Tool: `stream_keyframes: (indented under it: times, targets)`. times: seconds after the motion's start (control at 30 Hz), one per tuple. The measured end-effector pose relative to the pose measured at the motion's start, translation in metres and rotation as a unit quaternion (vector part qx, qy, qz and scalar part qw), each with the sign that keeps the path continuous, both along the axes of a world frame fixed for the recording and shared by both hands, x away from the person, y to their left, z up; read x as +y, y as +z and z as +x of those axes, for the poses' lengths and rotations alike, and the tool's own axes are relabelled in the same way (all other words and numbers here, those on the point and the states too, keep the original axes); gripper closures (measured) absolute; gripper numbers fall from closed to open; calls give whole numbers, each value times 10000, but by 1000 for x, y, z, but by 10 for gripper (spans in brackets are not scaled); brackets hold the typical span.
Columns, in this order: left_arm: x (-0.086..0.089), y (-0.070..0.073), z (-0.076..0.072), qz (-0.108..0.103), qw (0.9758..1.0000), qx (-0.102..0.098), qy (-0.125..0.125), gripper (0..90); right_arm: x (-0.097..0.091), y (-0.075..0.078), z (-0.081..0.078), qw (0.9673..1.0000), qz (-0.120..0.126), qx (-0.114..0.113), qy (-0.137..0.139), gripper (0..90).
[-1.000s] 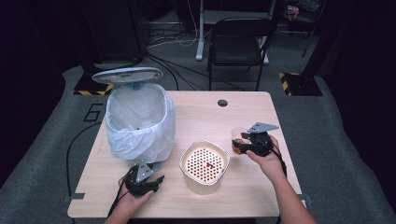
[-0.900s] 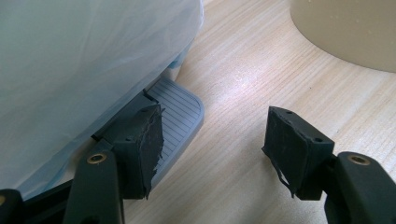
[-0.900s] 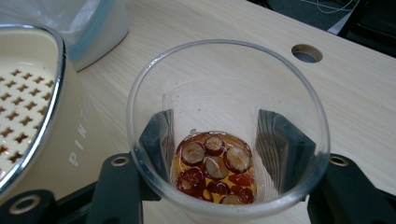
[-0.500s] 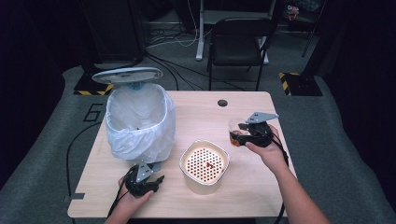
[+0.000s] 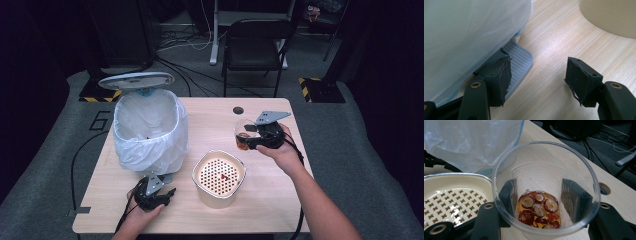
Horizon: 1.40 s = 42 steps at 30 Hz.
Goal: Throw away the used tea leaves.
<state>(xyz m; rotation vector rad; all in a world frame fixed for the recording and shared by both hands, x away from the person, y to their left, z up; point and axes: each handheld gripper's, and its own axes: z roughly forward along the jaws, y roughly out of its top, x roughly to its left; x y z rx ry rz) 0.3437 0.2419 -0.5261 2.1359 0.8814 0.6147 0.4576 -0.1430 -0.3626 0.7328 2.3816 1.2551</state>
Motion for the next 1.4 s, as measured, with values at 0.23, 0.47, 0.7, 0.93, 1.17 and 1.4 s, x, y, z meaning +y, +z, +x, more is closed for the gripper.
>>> stream_keyframes:
  times: [0.23,0.47,0.7,0.93,1.17,1.4]
  targets:
    - [0,0,0,-2,10000,1,-4,372,8,4,9,9989,32,-105,463,471]
    - [0,0,0,-2,10000,-1,-1,372,13,5,14,9963,130,-106,844,470]
    - [0,0,0,-2,10000,-3,2,372,17,6,19,9934,65,-138,1136,470]
    - [0,0,0,-5,10000,-29,19,372,23,6,20,9910,-21,-242,1316,473]
    - [0,0,0,-9,10000,-26,18,372,29,11,15,9863,-174,-546,1544,476]
    - [0,0,0,-8,10000,-31,22,372,34,15,4,9789,-307,-927,1794,479]
